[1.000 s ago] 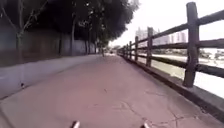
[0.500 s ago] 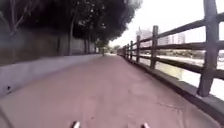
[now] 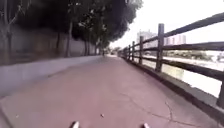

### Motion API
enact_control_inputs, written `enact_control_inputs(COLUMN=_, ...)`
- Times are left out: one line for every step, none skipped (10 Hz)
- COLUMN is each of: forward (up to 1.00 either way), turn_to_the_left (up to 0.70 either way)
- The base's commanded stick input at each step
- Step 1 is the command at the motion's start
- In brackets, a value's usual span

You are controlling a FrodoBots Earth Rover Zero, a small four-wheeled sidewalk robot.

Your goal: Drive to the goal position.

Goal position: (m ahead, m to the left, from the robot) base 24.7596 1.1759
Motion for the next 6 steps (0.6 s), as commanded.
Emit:
enact_control_inputs(forward=0.7, turn_to_the_left=0.0)
enact_control_inputs(forward=0.7, turn_to_the_left=0.0)
enact_control_inputs(forward=0.7, turn_to_the_left=0.0)
enact_control_inputs(forward=0.7, turn_to_the_left=0.0)
enact_control_inputs(forward=0.7, turn_to_the_left=0.0)
enact_control_inputs(forward=0.7, turn_to_the_left=0.0)
